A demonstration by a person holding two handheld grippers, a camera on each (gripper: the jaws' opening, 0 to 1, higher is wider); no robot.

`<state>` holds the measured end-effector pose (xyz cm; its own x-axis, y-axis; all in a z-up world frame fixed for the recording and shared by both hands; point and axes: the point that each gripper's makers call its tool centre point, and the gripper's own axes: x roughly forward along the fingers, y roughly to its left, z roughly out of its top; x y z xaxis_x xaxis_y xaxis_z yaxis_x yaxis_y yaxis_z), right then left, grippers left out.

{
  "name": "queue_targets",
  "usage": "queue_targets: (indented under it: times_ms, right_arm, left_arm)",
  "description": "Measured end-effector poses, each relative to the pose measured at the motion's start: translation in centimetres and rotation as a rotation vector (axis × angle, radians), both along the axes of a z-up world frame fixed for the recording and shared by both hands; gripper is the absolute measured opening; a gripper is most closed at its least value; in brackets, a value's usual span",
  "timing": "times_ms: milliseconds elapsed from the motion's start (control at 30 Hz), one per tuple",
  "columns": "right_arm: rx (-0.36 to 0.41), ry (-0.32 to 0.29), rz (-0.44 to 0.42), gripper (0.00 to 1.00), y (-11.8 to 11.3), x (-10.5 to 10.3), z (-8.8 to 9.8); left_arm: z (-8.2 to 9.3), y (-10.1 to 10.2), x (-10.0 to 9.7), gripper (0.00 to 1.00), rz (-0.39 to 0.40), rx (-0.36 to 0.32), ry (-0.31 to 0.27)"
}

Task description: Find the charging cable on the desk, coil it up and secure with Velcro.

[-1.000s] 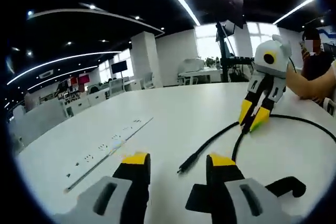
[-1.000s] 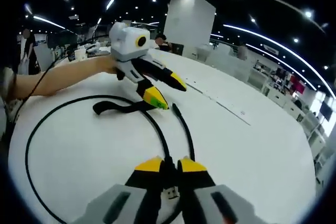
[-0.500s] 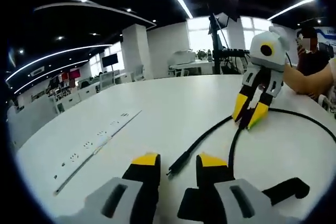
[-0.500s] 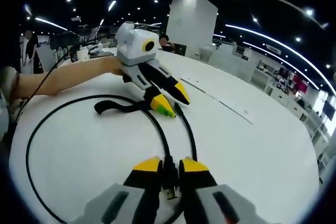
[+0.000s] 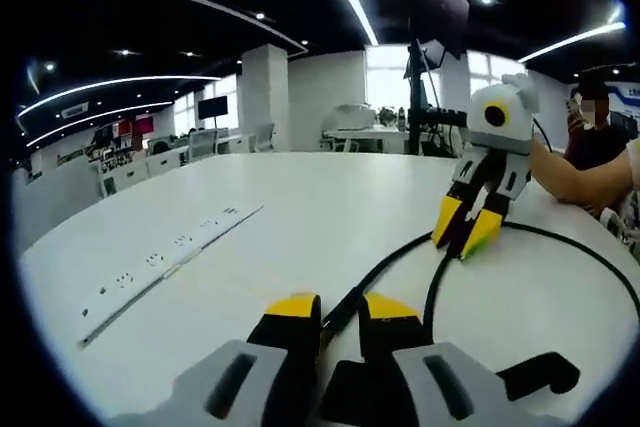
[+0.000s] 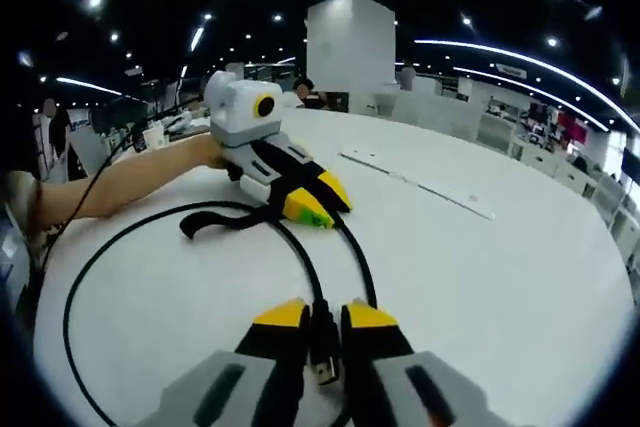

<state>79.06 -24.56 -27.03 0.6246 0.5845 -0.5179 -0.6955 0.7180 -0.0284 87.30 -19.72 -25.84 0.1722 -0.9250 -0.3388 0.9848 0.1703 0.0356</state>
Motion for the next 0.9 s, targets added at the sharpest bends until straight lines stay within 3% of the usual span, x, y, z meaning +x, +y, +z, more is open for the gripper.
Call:
queue_targets:
  times_ms: [167, 433, 567, 700, 900]
  right_arm:
    - [-0.025, -0.004, -0.018, 0.12, 0.4, -0.1, 0.0]
    - [-0.116, -0.053, -0.033, 0.11, 0.7, -0.2, 0.1]
    - [-0.142, -0.066, -0.039, 0.11, 0.6, -0.2, 0.1]
    - [-0.152, -0.064, -0.047, 0.11, 0.6, -0.3, 0.1]
    - [-0.174, -0.063, -0.062, 0.11, 0.8, -0.5, 0.1]
  left_arm:
    - [-0.1, 0.1, 0.2, 0.13, 0.034, -0.009, 0.043]
    - [-0.3, 1.5, 0.1, 0.10, 0.094, 0.050, 0.083]
    - [-0.3, 2.8, -0.6, 0.10, 0.119, 0.030, 0.117]
    - [1.2, 4.3, -1.2, 0.09, 0.151, -0.035, 0.142]
    - [1.7, 6.8, -3.1, 0.08, 0.197, -0.002, 0.105]
